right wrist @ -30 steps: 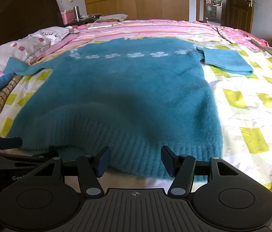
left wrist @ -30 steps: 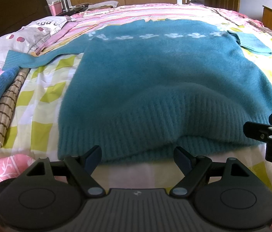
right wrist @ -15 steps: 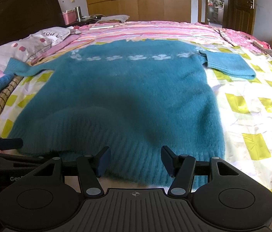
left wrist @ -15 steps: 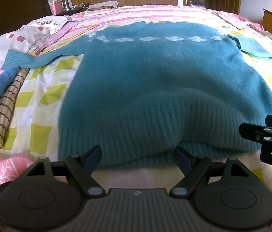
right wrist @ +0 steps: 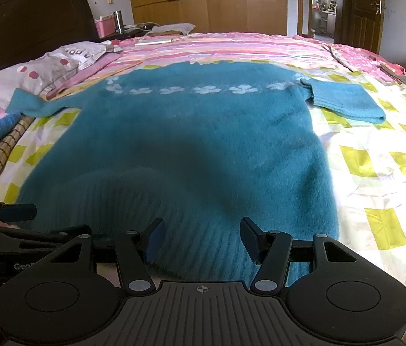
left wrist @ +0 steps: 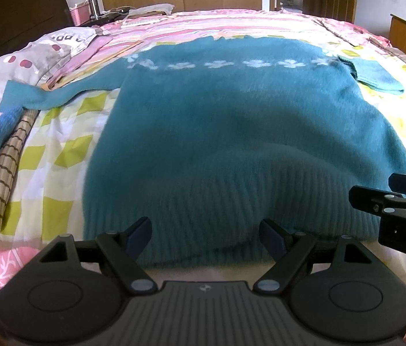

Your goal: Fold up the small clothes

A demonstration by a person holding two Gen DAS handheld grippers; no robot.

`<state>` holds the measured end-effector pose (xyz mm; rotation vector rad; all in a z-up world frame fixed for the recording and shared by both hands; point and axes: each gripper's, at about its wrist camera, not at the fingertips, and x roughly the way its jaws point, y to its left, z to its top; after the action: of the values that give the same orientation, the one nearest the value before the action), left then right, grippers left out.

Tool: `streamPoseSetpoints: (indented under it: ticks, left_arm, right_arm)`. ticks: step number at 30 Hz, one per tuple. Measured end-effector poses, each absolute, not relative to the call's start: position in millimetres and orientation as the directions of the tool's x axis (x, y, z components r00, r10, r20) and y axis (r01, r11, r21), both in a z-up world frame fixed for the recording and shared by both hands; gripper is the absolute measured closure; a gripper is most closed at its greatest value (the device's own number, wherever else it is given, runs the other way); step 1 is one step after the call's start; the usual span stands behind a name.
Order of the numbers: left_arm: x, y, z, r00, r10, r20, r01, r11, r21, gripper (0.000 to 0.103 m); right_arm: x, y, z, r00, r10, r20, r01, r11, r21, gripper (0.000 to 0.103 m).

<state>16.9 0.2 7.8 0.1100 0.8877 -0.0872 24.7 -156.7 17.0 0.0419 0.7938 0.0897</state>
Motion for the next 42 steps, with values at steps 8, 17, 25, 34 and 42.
streamPoseSetpoints:
  ticks: [8, 17, 25, 34, 42]
  left_arm:
    - [24.7, -3.6, 10.9, 0.626, -0.038, -0.779, 0.131, 0.99, 0.057, 0.016]
    - [34.7, -7.8, 14.4, 0.63, -0.045, -0.775, 0.144, 0.988, 0.059, 0.016]
    - [46.4, -11.2, 19.7, 0.638, -0.048, -0.769, 0.151, 0.987, 0.063, 0.016]
    - [68.3, -23.0, 22.9, 0.641, -0.048, -0.766, 0.165, 0.983, 0.077, 0.016]
    - [82.0, -33.5, 27.3, 0.648, -0.054, -0.76, 0.179, 0.98, 0.083, 0.016]
  right_arm:
    - [32.2, -160.3, 17.0, 0.699, 0.099, -0.708, -0.06, 0.995, 0.08, 0.046]
    - [40.7, -163.9, 18.7, 0.702, 0.099, -0.705, -0.053, 0.995, 0.087, 0.046]
    - [51.3, -168.5, 20.9, 0.707, 0.096, -0.7, -0.045, 0.995, 0.091, 0.046]
    - [71.1, -183.4, 25.0, 0.721, 0.08, -0.688, -0.016, 0.995, 0.099, 0.046]
    - [86.6, -189.5, 24.3, 0.725, 0.076, -0.685, -0.007, 0.995, 0.102, 0.046]
